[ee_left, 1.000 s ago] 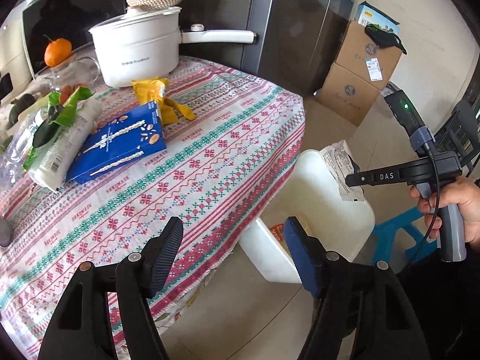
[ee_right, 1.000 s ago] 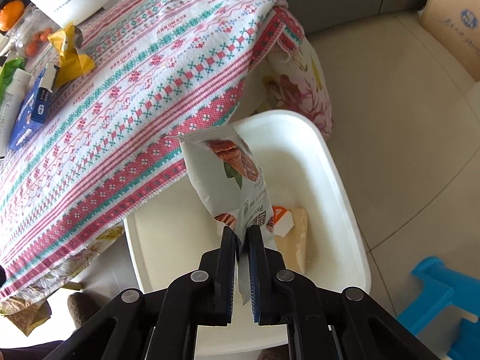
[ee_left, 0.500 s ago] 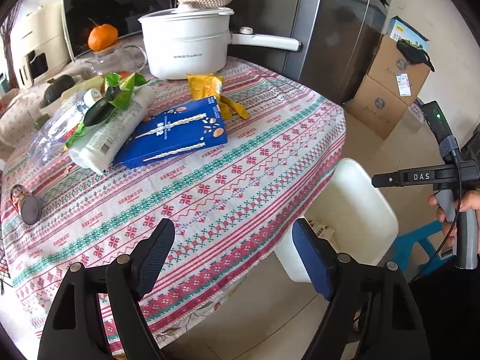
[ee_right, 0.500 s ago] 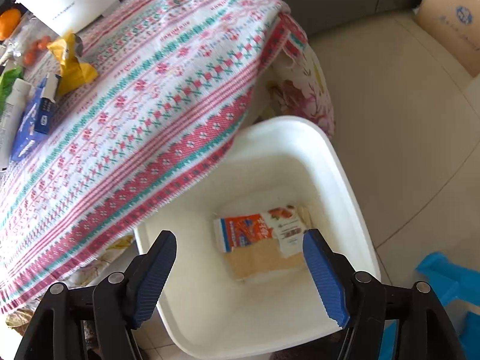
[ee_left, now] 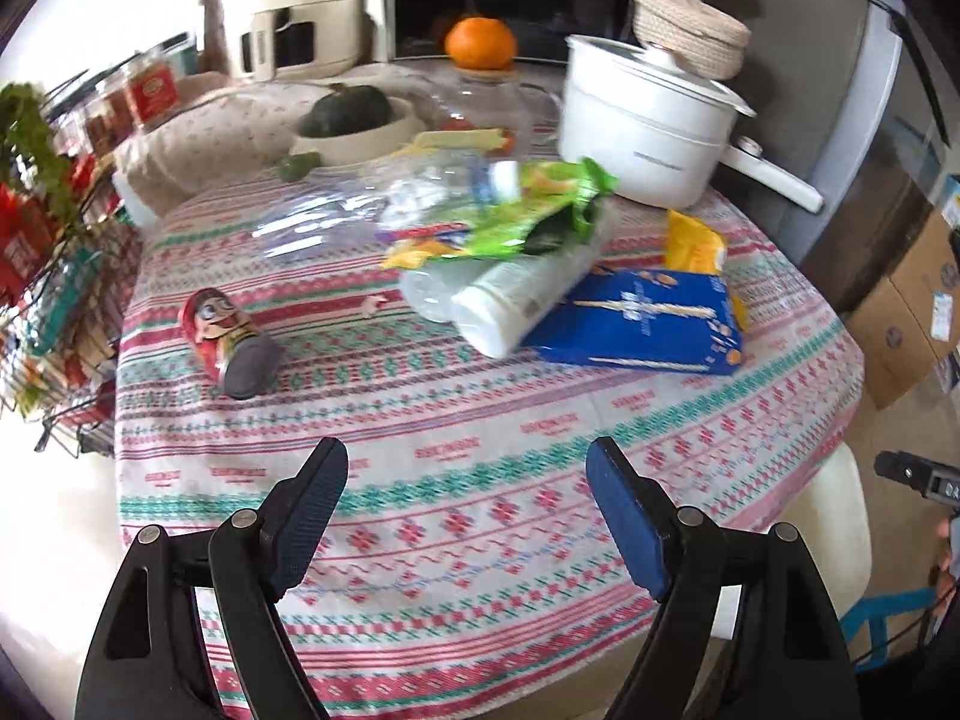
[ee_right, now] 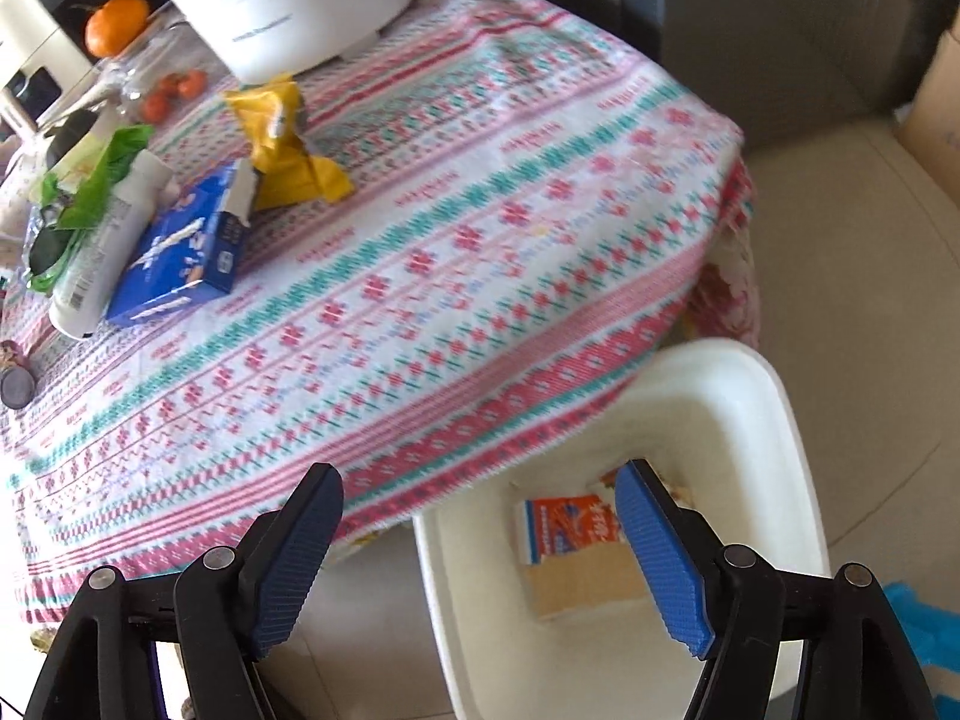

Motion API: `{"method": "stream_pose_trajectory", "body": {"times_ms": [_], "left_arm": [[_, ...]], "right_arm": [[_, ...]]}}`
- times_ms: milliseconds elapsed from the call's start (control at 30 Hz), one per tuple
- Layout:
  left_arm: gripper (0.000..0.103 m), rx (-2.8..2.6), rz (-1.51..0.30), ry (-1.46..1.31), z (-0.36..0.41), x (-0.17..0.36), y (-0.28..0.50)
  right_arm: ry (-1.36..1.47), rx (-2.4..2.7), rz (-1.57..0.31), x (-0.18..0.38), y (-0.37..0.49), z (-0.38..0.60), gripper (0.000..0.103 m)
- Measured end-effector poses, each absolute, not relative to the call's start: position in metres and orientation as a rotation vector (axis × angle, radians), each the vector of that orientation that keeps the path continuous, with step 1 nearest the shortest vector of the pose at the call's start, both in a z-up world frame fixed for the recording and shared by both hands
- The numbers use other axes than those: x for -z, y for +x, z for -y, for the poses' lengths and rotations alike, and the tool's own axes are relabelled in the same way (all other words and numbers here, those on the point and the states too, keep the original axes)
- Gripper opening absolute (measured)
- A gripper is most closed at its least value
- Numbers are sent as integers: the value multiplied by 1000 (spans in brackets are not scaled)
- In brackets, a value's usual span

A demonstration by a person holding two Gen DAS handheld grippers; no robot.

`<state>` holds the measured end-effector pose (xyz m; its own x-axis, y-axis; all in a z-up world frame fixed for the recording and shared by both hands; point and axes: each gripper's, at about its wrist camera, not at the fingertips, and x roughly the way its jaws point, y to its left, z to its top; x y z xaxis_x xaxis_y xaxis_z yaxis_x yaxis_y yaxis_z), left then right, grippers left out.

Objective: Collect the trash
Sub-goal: 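Grasp the red cartoon can with the left gripper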

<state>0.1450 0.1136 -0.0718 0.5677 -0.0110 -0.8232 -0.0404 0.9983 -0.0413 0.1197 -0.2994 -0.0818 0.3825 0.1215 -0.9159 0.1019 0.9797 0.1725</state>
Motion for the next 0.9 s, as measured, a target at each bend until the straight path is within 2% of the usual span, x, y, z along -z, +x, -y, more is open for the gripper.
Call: {"method": "stream_pose_trajectory", "body": {"times_ms": [267, 567, 633, 700, 733, 900], "left_arm": [[84, -290, -975, -214, -205, 93, 189], [83, -445, -1007, -334, -258, 129, 243], [80, -456, -1027, -333, -262, 137, 252], [68, -455, -1044, -338, -266, 144, 258], [65, -458, -1053, -339, -267, 146, 260], [63, -438, -1054, -320, -266, 149, 261]], "right_arm": [[146, -99, -1181, 78, 152, 251, 82], [51, -83, -1126, 80, 201, 216, 82], [37, -95, -1132, 83, 209, 209, 82], [31, -118, -1135, 85, 216, 205, 82], [31, -127, -1134, 87, 218, 203, 82], [73, -146, -1139, 96, 228, 204, 82]]}}
